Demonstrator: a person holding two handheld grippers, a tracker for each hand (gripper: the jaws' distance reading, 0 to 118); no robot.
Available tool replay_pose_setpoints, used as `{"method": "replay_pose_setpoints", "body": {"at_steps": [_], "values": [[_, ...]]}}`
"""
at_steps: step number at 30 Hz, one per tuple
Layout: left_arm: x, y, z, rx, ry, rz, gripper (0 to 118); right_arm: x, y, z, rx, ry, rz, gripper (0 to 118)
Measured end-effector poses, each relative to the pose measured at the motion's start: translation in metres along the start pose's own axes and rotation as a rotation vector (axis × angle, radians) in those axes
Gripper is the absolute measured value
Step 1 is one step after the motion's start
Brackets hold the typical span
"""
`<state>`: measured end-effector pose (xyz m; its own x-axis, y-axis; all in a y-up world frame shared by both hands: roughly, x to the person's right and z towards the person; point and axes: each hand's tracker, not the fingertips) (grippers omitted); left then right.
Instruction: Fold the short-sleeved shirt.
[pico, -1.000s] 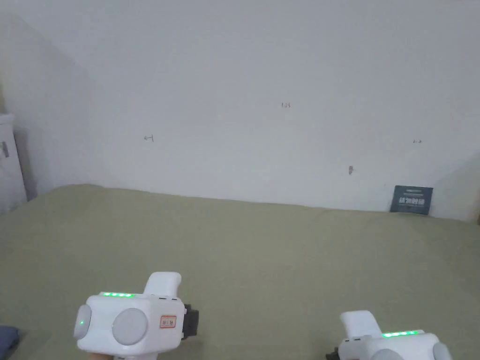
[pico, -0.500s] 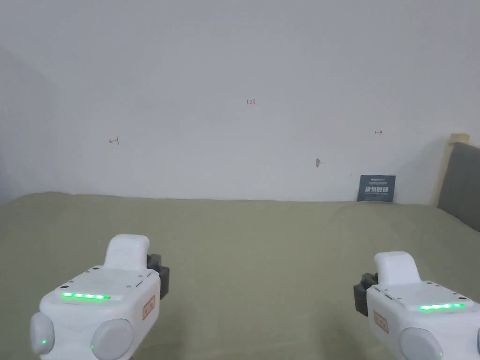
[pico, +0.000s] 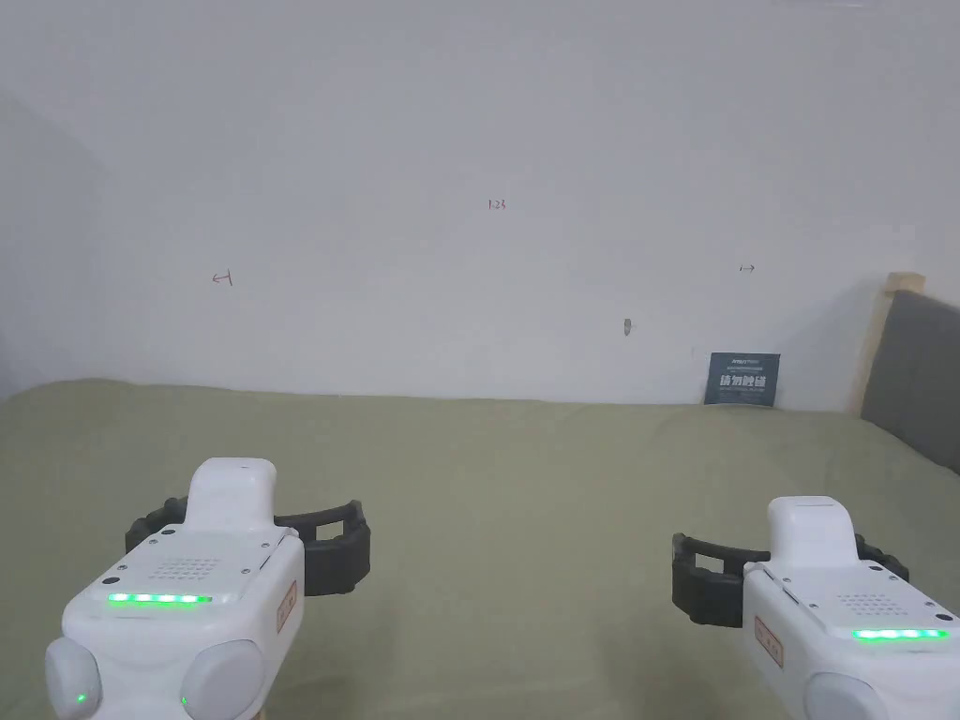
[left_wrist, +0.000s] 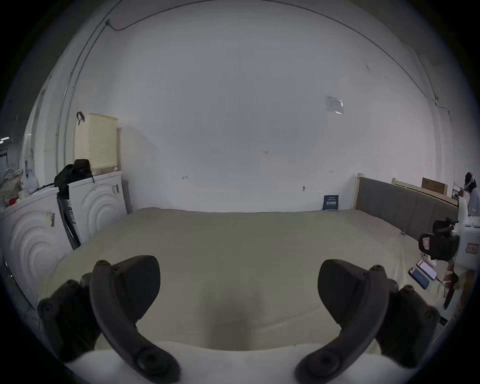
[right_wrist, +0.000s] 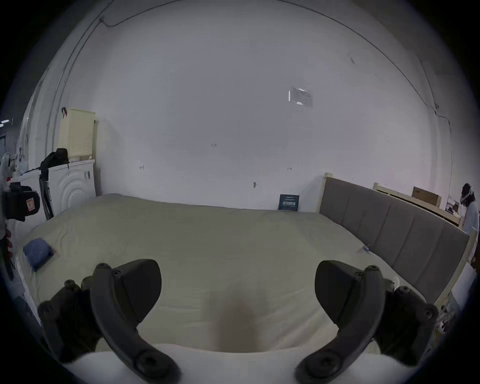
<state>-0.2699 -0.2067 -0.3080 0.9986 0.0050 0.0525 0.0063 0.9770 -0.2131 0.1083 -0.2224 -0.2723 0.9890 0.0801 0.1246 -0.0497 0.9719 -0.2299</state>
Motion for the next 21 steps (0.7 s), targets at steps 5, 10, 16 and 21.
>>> {"method": "replay_pose_setpoints", "body": {"at_steps": [5,10,16,21], "values": [[-0.006,0.002,0.003,0.045,0.037,0.032,118,-0.006,0.0,0.005,0.056,0.009,0.014,117],[-0.009,0.007,0.001,0.039,0.072,0.018,118,-0.012,0.002,0.006,0.07,0.02,0.032,118],[-0.013,0.007,0.009,0.043,0.059,0.05,118,-0.007,0.006,0.014,0.105,0.045,-0.028,118],[-0.013,0.007,0.014,0.056,0.061,0.033,118,-0.007,0.011,0.019,0.118,0.059,-0.016,118]]}}
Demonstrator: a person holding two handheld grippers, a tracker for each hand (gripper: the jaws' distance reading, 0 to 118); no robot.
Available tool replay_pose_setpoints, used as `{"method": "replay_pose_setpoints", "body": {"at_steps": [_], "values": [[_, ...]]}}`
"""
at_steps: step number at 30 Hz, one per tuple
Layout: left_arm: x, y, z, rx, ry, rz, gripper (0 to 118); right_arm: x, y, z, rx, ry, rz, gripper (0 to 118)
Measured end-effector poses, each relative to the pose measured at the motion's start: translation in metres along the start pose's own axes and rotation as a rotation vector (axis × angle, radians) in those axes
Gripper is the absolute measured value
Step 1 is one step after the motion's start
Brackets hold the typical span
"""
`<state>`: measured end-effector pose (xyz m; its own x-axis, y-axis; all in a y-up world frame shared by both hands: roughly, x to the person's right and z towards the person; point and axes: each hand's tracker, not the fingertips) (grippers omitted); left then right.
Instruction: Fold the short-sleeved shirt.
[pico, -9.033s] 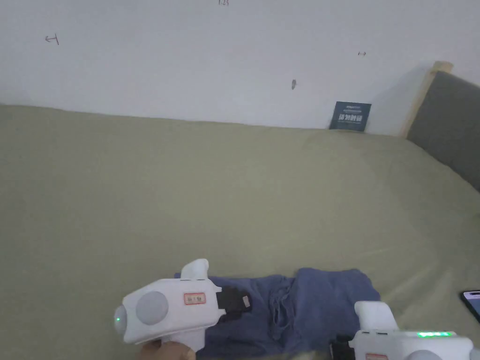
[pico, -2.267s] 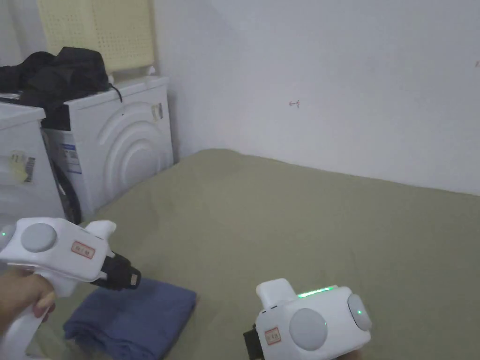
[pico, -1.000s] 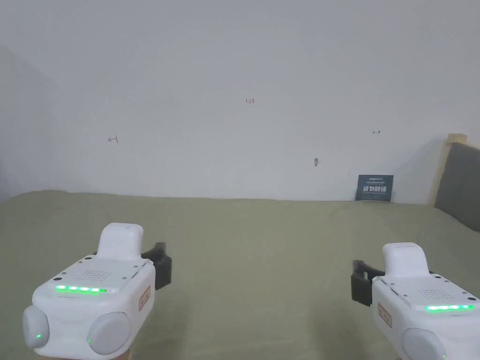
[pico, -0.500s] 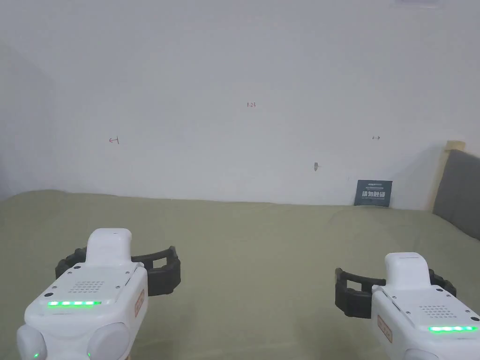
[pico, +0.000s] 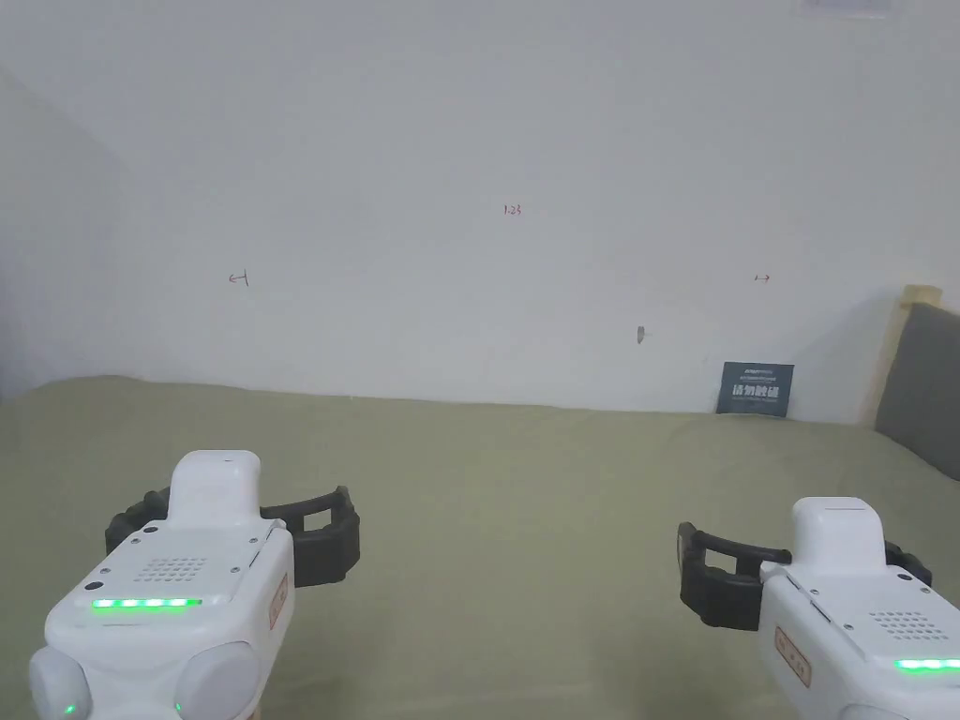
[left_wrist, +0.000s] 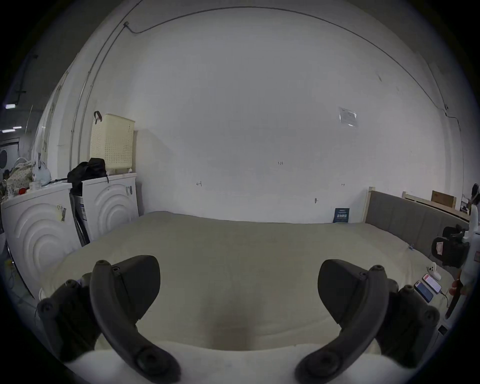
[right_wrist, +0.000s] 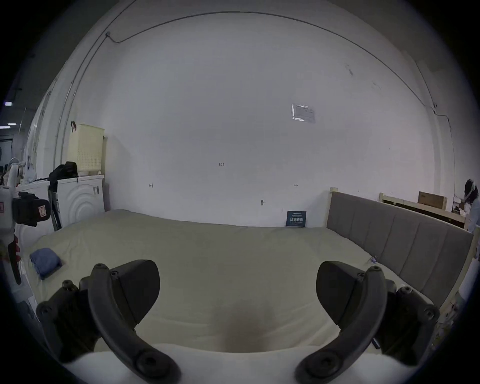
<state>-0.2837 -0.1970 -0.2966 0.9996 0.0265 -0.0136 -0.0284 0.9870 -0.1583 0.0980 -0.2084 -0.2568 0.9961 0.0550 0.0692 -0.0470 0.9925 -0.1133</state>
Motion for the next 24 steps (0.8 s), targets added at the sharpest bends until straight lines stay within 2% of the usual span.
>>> {"method": "replay_pose_setpoints", "body": {"at_steps": [6,10,15,19,24], "values": [[-0.0004,0.0019,0.0025,0.015,-0.01,0.004,118,-0.0008,0.0033,0.0047,0.028,0.037,-0.021,118],[-0.0017,0.0015,0.0013,0.014,-0.013,-0.003,118,-0.0049,0.0035,0.0051,0.029,0.018,0.018,118],[-0.0012,-0.0011,0.0026,0.006,-0.02,-0.006,118,-0.0054,0.0018,0.0064,0.037,0.029,-0.001,118],[-0.002,-0.0032,0.0013,0.006,-0.018,-0.018,118,-0.0048,-0.0014,0.0059,0.044,0.053,0.015,118],[-0.0069,-0.0043,-0.0031,-0.011,-0.01,0.02,118,-0.0073,-0.0013,0.0065,0.048,0.032,0.036,118]]}}
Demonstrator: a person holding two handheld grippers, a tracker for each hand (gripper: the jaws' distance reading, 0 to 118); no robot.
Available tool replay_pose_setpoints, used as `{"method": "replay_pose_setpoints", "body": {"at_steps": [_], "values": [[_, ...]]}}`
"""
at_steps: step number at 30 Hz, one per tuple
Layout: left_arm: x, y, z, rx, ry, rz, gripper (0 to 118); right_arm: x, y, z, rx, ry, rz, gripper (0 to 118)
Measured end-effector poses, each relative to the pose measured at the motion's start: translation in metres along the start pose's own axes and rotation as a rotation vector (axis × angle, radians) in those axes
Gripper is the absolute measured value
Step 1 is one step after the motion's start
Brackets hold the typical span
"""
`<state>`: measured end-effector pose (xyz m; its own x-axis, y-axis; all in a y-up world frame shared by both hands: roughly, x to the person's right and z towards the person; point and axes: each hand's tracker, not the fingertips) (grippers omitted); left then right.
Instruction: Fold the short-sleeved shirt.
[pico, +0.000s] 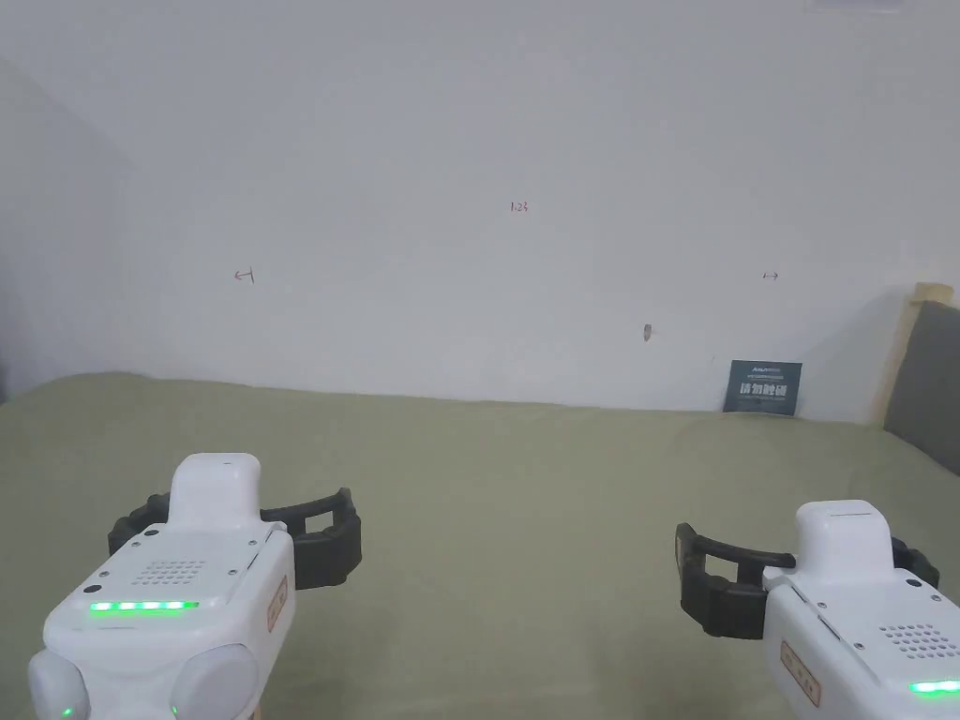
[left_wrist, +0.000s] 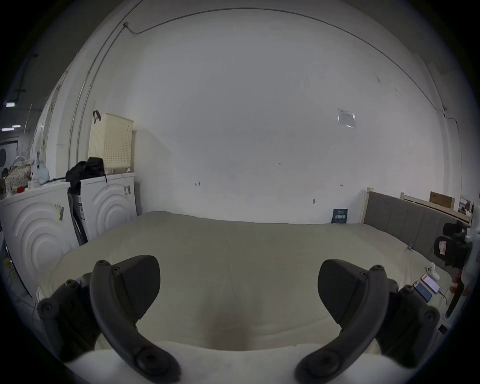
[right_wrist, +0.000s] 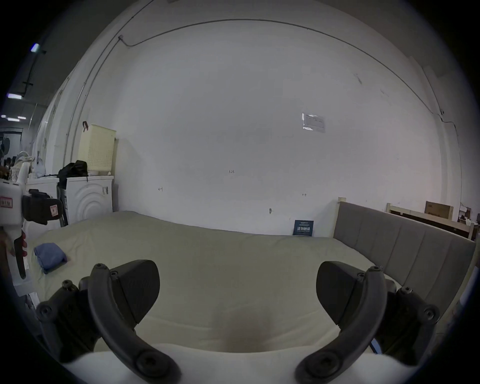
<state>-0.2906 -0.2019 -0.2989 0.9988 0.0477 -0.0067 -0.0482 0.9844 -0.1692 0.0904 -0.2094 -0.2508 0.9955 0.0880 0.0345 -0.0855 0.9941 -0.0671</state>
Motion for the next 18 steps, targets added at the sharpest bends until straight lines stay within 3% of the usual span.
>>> {"method": "replay_pose_setpoints", "body": {"at_steps": [18], "values": [[0.0007,-0.0019,0.0043,0.025,0.0,-0.002,118,0.0057,-0.0003,-0.0031,-0.014,-0.068,-0.071,118]]}}
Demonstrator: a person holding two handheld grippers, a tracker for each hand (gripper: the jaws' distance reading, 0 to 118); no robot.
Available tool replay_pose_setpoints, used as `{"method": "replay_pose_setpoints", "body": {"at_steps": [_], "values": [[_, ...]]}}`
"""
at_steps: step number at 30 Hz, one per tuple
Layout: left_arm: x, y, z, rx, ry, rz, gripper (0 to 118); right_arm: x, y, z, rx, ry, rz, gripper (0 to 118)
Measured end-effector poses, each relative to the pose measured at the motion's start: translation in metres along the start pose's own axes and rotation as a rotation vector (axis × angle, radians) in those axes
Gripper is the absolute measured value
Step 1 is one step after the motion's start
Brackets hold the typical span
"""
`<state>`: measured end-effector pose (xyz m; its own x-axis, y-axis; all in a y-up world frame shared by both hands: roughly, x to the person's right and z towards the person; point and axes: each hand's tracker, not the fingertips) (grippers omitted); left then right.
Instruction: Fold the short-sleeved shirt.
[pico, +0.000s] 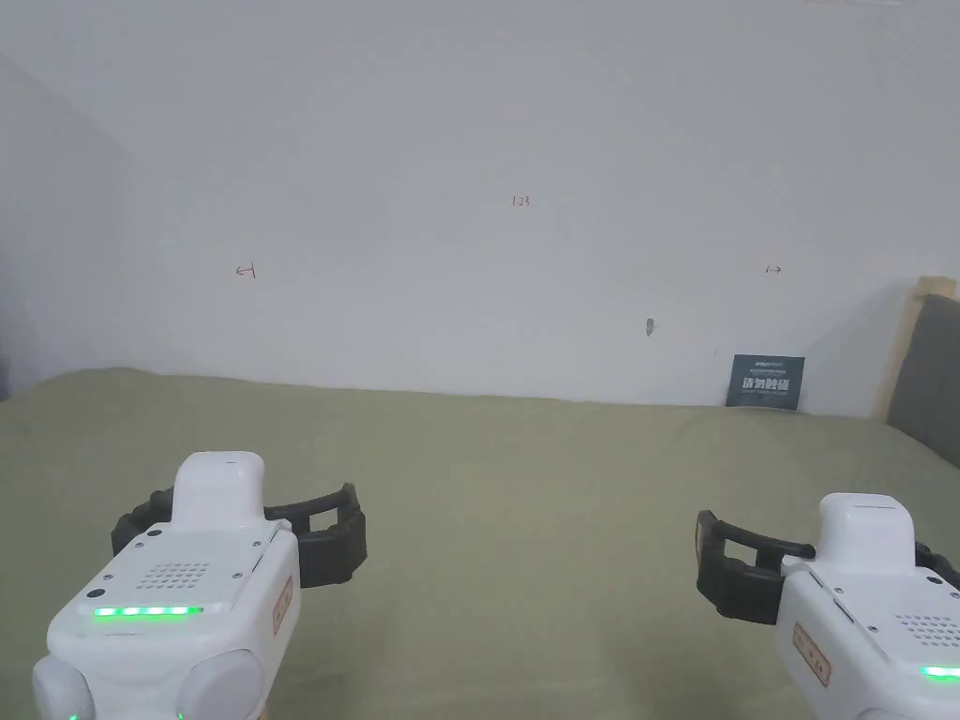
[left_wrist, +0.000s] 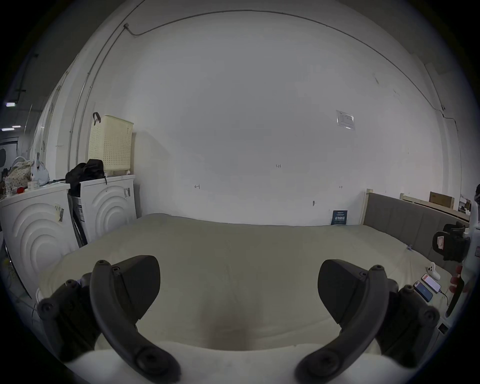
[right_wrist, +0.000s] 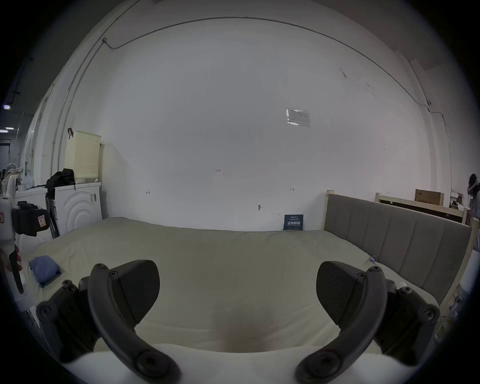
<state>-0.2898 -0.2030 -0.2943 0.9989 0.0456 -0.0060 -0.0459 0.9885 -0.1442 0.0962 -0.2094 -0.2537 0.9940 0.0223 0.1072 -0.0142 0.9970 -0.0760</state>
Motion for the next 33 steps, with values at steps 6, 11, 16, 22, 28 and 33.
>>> {"method": "replay_pose_setpoints", "body": {"at_steps": [6,11,16,22,28,33], "values": [[-0.001,-0.001,0.0,0.001,-0.001,-0.004,118,0.003,0.002,-0.001,-0.011,0.007,-0.047,118],[-0.001,0.0,0.0,0.002,-0.011,-0.011,118,0.003,0.001,-0.004,-0.025,0.015,-0.042,118],[0.001,0.003,0.002,0.012,-0.018,-0.019,118,0.003,0.001,-0.007,-0.032,-0.016,-0.04,118],[0.001,0.003,0.003,0.014,-0.021,-0.026,118,0.006,0.001,-0.011,-0.04,-0.095,-0.072,118],[0.0,0.001,0.003,0.012,-0.021,-0.017,118,0.011,-0.002,-0.01,-0.09,0.0,-0.061,118],[0.002,-0.005,0.002,0.0,-0.016,-0.009,118,-0.004,0.0,-0.01,-0.094,-0.04,0.021,118]]}}
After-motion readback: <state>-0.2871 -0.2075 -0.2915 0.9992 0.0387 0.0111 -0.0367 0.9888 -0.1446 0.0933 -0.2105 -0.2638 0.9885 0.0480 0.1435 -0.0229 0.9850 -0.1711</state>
